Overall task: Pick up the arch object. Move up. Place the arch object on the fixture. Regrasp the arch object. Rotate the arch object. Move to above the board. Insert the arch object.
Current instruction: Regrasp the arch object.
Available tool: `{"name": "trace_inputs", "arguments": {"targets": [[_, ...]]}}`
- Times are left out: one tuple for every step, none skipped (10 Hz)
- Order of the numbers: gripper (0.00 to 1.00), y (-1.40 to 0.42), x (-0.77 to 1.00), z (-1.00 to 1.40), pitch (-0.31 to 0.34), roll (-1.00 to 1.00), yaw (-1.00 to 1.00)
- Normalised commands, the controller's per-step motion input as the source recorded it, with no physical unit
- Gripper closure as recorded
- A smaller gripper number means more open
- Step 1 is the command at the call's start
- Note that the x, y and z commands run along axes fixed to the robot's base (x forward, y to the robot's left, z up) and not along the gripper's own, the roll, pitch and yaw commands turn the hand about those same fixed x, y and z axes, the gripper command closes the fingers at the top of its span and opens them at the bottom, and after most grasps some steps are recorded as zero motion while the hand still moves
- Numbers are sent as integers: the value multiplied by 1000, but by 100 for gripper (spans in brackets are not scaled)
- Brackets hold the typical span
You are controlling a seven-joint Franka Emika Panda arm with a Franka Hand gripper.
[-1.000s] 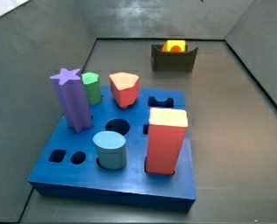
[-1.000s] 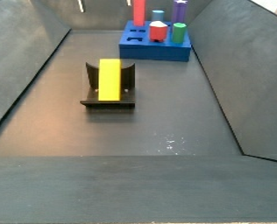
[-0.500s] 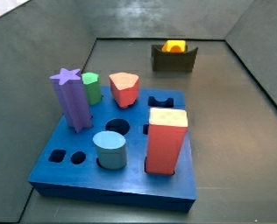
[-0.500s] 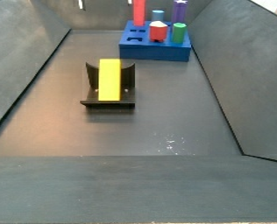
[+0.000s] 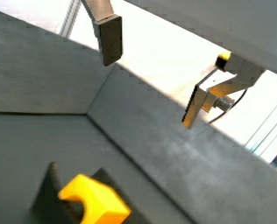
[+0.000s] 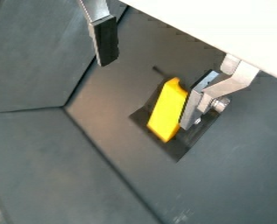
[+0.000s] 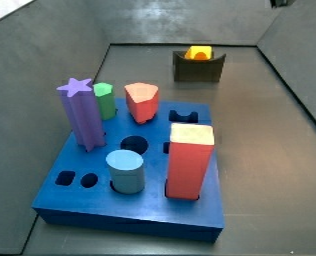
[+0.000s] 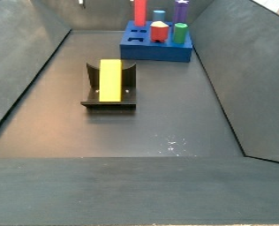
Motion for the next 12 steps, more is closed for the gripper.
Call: {"name": "trace_inputs", "arguments": {"targets": [[0,-41,90,-12,129,733,98],[0,-42,92,-17,121,479,120],[0,-31,89,-8,110,317,136],[0,-25,81,-4,94,249,145],[0,76,29,-1000,-18,74,134],[0,74,35,-1000,-43,60,134],[0,71,44,-1000,-75,51,111],[0,67,48,-1000,-91,48,95],[0,64,56,-1000,-113,55,60],[0,61,62,-1000,-118,59,37],[0,56,71,-1000,-115,63,3],[0,54,74,-1000,-107,65,-12]]}}
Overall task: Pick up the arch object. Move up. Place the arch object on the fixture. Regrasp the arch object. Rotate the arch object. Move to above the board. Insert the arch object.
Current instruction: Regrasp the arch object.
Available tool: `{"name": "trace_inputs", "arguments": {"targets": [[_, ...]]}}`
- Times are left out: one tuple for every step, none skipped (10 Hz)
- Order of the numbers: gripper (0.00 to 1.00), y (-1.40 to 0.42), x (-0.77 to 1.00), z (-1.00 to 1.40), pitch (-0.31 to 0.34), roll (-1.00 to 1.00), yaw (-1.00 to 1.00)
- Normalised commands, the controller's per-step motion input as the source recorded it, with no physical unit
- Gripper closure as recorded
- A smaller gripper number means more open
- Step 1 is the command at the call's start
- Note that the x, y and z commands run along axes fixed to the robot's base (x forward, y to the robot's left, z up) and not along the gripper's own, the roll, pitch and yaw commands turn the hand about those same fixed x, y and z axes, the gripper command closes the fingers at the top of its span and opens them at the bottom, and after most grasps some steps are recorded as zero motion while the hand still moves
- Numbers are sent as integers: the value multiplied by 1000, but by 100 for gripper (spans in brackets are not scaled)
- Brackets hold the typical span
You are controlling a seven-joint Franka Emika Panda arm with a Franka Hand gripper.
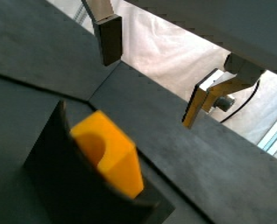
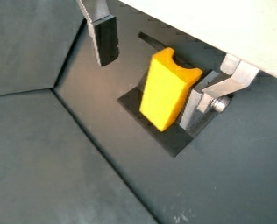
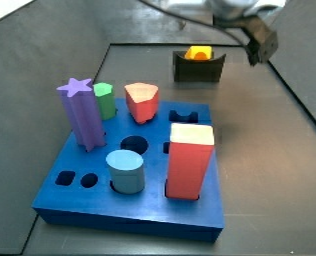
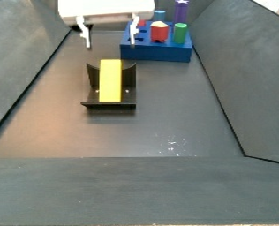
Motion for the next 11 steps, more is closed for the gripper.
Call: {"name": "trace_inputs", "arguments": {"targets": [[0,51,83,-1000,-88,65,-32],[0,45,95,-1000,-72,63,-41],[0,32,97,-887,-42,61,-45],[0,25,94,-781,-28,65,-47],[0,14,80,-540,-5,69,-32],[0,9,75,-449,-2,67,-23],[0,7,67,-265,4,68,-2],[0,-1,23,-181,16,59,6],[0,-4,10,-169,11,52,12],[0,-4,11,-169,11,52,15],[0,-4,11,-169,11,52,18]]}}
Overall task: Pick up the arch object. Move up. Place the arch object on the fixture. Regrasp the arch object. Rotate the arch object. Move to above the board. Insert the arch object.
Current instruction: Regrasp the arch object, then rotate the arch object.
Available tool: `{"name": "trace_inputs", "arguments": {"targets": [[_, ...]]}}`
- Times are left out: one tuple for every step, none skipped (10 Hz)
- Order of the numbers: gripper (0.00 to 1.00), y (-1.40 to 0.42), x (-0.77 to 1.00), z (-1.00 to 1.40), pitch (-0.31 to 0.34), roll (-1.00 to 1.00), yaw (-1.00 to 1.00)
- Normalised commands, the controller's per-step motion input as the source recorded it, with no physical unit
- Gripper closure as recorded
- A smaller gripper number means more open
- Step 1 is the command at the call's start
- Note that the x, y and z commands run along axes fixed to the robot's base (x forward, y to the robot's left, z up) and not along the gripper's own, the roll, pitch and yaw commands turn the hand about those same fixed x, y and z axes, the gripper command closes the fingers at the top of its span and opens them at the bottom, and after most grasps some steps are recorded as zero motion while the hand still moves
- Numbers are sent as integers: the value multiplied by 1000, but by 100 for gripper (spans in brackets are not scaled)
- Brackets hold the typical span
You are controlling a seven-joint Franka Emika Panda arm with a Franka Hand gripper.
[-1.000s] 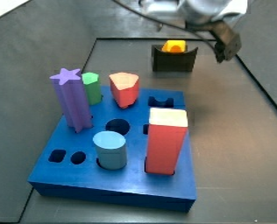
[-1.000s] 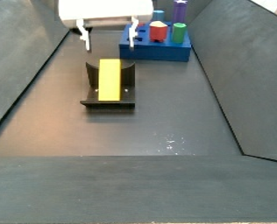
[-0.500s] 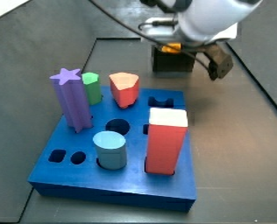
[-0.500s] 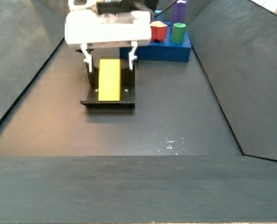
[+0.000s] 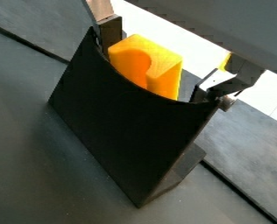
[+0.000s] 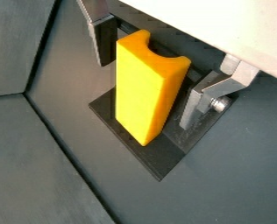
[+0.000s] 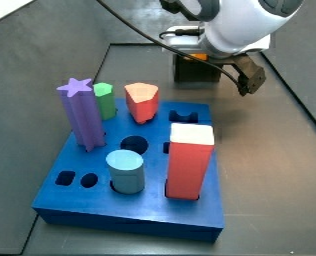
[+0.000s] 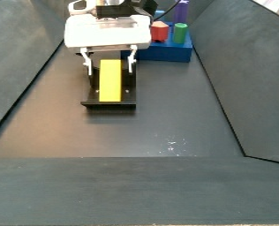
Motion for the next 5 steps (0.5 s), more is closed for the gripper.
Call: {"name": "trace_inputs", "arguments": {"targets": [[0,-4,11,-168,11,52,20],[100,0,0,0,0,0,0],[100,122,-1000,975,0,0,0],[100,118,-1000,975,-21,-24,2],[100,108,-1000,966,-51,-61,8]]}}
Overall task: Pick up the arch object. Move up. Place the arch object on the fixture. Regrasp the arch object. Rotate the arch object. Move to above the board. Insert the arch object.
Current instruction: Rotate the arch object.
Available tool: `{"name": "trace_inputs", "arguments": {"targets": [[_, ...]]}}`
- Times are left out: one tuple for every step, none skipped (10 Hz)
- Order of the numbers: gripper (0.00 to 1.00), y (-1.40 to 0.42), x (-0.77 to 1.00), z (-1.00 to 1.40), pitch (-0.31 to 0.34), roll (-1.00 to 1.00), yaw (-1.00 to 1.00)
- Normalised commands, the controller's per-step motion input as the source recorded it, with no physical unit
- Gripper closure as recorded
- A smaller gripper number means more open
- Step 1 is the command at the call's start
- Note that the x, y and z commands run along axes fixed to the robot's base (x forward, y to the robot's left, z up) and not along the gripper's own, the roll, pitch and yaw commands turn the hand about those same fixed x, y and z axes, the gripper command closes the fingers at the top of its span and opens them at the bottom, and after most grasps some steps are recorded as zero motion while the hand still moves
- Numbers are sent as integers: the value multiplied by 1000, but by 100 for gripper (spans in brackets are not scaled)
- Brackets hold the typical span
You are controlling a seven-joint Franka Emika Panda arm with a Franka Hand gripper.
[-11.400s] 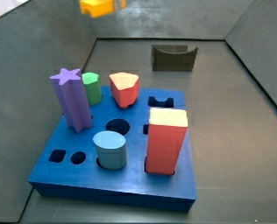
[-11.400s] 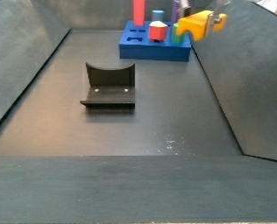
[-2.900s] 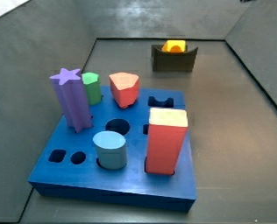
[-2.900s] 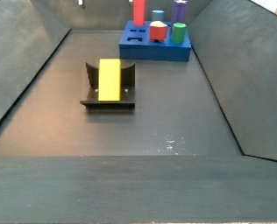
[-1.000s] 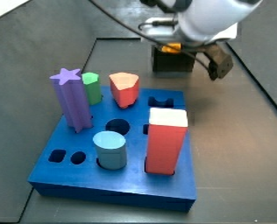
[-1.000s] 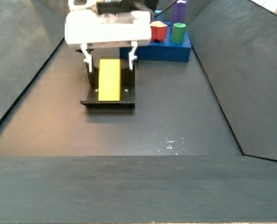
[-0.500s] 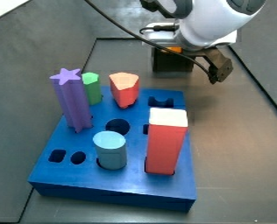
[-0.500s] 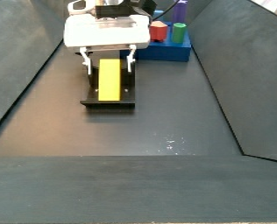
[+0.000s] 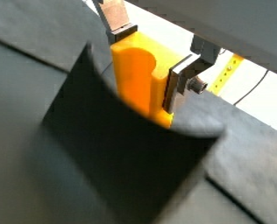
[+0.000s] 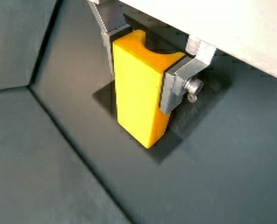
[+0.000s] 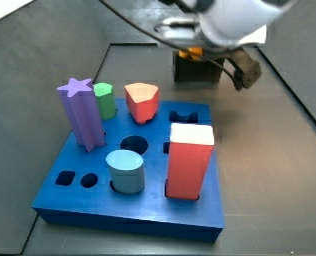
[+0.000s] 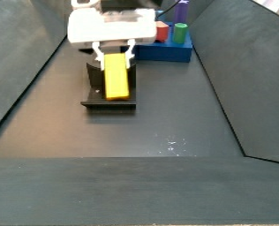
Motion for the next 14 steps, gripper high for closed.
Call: {"name": "trace_inputs", "arguments": {"targets": [[100,101,-1000,954,-55,-70,11],[100,96,-1000,944,-58,-74,10],[100,88,-1000,916,-59,-83,4],[100,85,-1000,903,-58,-86,-1],[100,77,-1000,874,-52,-93,-12],[100,72,-1000,855,-49,-95,-23],[100,64,-1000,827,-40,-97,-38],[100,59,-1000,812,-34,-99,-45],[100,53,-1000,779,-16,-100,-55],[100,43,-1000,751,-2,-100,-58],[100,31,-1000,700,17,-93,-53],[100,18,-858,557,31,-83,-48],[100,2,-688,399,48,-73,-38],[100,-6,-516,245,62,-56,-24]]}}
